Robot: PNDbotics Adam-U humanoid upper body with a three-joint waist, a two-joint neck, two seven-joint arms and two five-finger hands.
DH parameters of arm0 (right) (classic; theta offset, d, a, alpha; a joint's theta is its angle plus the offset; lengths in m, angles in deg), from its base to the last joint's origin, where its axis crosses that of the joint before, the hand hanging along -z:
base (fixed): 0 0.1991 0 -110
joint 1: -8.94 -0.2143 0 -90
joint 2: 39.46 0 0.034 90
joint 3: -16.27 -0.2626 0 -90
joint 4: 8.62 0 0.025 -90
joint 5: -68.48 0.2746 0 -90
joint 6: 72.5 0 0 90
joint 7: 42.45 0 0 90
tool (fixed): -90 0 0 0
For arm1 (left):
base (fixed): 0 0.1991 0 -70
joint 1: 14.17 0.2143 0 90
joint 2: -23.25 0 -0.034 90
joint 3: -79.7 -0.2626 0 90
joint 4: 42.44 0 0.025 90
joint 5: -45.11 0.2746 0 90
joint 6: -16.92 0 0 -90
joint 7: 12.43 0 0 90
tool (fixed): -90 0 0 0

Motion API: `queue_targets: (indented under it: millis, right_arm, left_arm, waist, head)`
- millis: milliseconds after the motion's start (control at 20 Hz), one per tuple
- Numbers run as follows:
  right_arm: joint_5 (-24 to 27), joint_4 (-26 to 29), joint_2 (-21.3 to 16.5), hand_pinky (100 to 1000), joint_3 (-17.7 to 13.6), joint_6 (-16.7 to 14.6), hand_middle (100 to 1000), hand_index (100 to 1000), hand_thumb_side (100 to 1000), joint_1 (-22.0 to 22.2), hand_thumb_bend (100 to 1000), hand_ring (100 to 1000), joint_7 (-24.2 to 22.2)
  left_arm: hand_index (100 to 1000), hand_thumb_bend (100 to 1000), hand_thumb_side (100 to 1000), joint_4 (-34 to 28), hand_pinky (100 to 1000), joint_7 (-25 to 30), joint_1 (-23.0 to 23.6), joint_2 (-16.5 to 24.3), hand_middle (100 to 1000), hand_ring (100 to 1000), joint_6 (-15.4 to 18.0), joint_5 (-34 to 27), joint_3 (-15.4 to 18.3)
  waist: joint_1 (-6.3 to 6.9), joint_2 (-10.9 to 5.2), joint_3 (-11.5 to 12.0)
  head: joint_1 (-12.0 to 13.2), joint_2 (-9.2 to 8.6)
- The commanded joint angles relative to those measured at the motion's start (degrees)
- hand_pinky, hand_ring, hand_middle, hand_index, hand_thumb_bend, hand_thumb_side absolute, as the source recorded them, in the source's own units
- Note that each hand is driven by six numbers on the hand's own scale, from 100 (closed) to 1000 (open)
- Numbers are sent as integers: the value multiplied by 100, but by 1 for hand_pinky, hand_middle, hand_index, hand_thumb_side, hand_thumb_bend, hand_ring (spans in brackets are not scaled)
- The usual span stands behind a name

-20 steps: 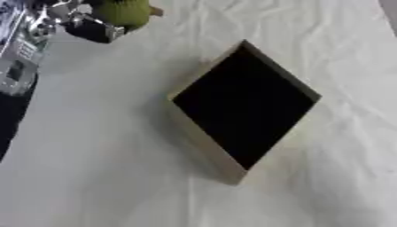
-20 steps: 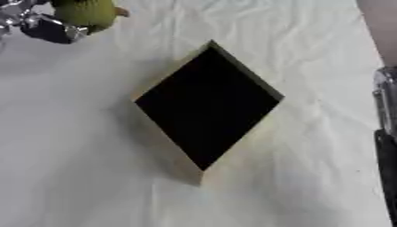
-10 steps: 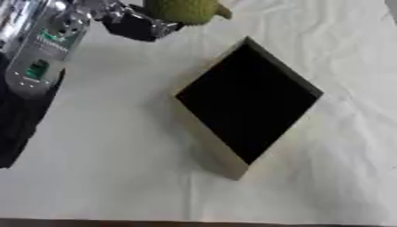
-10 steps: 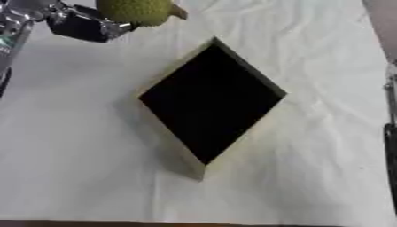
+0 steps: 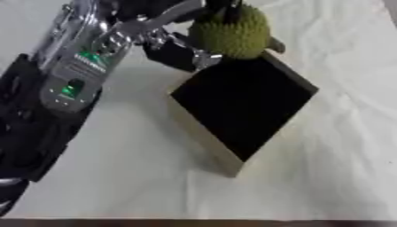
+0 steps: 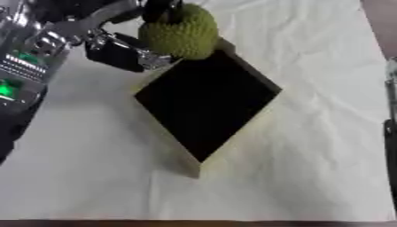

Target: Pick up objects on the table and place them in the box.

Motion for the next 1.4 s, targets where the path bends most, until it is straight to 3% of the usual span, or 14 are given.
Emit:
queue_targets:
  millis: [50, 200, 550, 750, 950, 1050, 1250, 1400]
  right_arm:
    - [-57, 92, -138, 810, -63, -3, 669, 827, 616, -35, 344, 668, 42]
    - [-68, 92, -154, 810, -75, 4, 669, 826, 616, -15, 344, 667, 58]
    - [-70, 92, -144, 810, -63, -13, 668, 826, 615, -6, 343, 668, 57]
    - [-69, 92, -139, 810, -61, -13, 668, 826, 615, 3, 344, 667, 55]
    - [-68, 92, -138, 811, -60, -15, 667, 826, 615, 6, 344, 667, 55]
    - [-68, 92, -134, 811, -59, -16, 667, 826, 615, 7, 343, 665, 56]
    - [-67, 92, -130, 811, -55, -16, 667, 826, 615, 8, 343, 664, 51]
    - [-67, 92, -128, 811, -57, -15, 667, 826, 615, 13, 342, 664, 54]
  left_arm:
    - [435, 281, 100, 89, 100, 242, -25, -42, 230, 286, 7, -274, -65]
    - [441, 279, 100, 237, 100, 487, 56, -108, 236, 293, -10, -384, -147]
    - [482, 306, 100, 663, 101, 816, 153, -199, 274, 332, -36, -234, -142]
    - [535, 339, 100, 737, 172, 871, 171, -211, 326, 377, 16, -129, -133]
    - [686, 414, 100, 726, 347, 1000, 176, -198, 464, 494, 122, 48, -114]
    - [807, 481, 100, 687, 436, 1026, 171, -195, 590, 598, 185, 153, -87]
    - [871, 557, 100, 594, 493, 979, 166, -198, 679, 675, 272, 371, -21]
    - [858, 532, 100, 574, 472, 916, 174, -197, 658, 662, 291, 461, 30]
  waist:
    - [-7, -166, -11]
    - [-20, -153, -21]
    - [-13, -149, -29]
    - [-12, -145, -29]
    - [-14, -141, -20]
    - [-15, -140, -18]
    - [-21, -141, -13]
    - [-23, -144, -10]
  head:
    - [-140, -16]
    - [-279, -25]
    - [-326, -30]
    - [-326, -27]
    - [-324, -19]
    - [-324, -22]
    - [-322, -35]
    - [-322, -47]
